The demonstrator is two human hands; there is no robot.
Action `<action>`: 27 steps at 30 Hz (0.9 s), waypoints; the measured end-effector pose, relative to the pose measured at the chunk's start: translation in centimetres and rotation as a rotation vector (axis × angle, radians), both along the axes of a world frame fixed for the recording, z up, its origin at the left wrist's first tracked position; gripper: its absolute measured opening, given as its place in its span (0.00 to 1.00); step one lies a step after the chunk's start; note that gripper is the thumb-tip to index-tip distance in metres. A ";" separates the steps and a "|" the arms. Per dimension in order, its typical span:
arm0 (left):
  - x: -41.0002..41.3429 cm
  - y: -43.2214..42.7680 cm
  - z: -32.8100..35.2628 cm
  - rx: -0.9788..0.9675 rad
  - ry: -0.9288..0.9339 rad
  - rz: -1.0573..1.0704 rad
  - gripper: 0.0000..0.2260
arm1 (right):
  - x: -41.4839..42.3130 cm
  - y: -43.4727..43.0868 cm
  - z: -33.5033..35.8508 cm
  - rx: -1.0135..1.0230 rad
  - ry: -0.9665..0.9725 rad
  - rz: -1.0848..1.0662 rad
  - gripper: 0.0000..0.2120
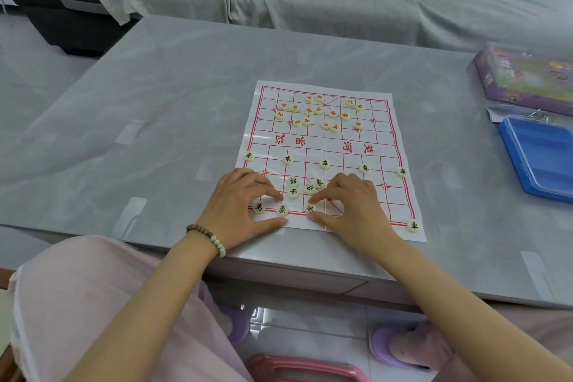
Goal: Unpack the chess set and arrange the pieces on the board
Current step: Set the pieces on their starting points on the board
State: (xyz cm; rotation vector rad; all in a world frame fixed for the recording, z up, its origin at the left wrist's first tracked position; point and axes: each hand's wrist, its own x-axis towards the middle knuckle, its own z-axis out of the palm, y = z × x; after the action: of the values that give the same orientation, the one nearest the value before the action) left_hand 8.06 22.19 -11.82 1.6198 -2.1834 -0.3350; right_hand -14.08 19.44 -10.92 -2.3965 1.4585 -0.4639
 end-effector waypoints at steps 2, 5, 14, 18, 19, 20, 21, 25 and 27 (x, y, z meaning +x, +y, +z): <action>0.0 0.0 0.0 0.002 -0.003 0.001 0.26 | 0.3 0.1 -0.1 0.026 -0.033 0.028 0.11; 0.0 0.1 0.0 -0.009 0.003 0.006 0.25 | 0.6 0.1 -0.3 0.052 -0.061 0.041 0.10; 0.2 -0.1 -0.2 -0.014 0.003 0.002 0.24 | 0.5 0.2 0.0 0.072 -0.060 0.100 0.10; 0.1 -0.1 -0.1 -0.013 -0.006 0.000 0.25 | 0.1 -0.1 -0.1 0.063 -0.036 0.139 0.10; 0.1 -0.1 -0.1 -0.013 -0.006 0.001 0.25 | 0.0 -0.3 0.0 0.064 -0.028 0.147 0.10; 0.1 -0.1 -0.1 -0.013 -0.007 0.002 0.26 | -0.1 -0.5 0.1 0.066 -0.019 0.155 0.10; 0.1 -0.1 -0.2 -0.014 -0.007 0.003 0.26 | -0.1 -0.6 0.2 0.072 -0.009 0.164 0.10; 0.1 0.0 -0.2 -0.015 0.005 0.006 0.24 | -0.1 -0.8 0.3 0.087 -0.001 0.192 0.11; 0.1 -0.1 -0.3 -0.019 0.012 0.017 0.23 | -0.1 -1.0 0.5 0.095 -0.086 0.157 0.11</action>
State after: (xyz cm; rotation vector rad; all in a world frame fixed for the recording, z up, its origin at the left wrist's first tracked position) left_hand 8.16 22.09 -12.11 1.6213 -2.1570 -0.3175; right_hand -14.14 18.45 -10.37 -2.3626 1.2172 -0.4429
